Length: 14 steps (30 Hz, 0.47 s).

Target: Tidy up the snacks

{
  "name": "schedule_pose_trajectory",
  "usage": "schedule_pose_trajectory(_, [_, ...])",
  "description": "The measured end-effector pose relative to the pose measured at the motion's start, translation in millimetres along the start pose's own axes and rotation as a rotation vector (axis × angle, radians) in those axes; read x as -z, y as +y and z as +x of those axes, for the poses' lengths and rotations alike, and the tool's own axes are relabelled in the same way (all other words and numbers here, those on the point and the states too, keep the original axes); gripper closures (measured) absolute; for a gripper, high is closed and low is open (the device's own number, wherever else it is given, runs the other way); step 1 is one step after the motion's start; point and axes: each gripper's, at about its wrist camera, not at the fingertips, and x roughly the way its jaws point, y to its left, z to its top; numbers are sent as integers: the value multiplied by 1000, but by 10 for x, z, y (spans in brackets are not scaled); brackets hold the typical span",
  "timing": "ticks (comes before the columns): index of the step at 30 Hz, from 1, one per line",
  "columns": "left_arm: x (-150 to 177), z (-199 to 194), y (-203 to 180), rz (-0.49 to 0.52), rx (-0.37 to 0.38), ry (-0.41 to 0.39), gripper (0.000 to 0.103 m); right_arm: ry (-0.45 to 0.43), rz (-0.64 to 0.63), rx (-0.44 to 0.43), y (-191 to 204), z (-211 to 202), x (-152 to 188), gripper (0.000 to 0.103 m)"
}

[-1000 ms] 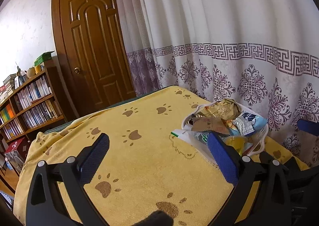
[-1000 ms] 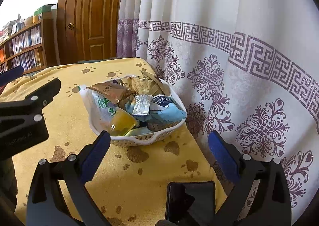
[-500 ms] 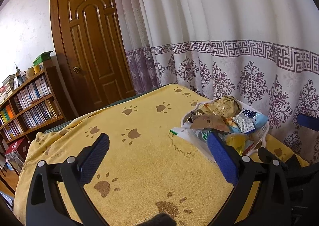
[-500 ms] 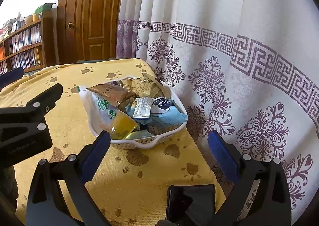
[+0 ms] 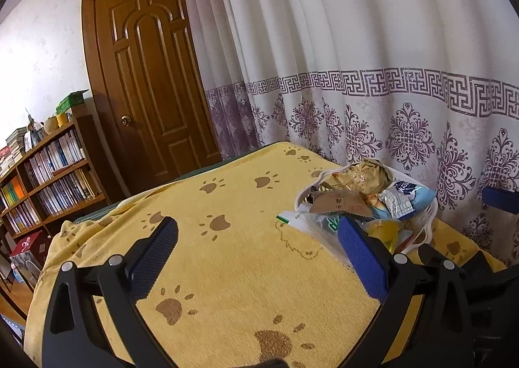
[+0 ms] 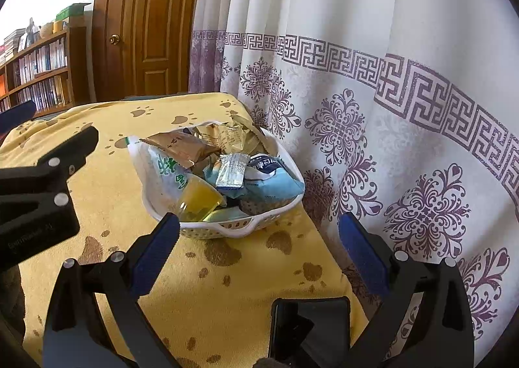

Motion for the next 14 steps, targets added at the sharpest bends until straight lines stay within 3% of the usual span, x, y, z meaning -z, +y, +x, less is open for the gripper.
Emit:
schedule_pose_trajectory(6, [-11,-12,52,-19,-2,17,5,1,2,-5,27,-26,17,3])
schedule_pose_trajectory(14, [236,45,330,-92,-15,138,5,23,-24,-48,280,-53,94,3])
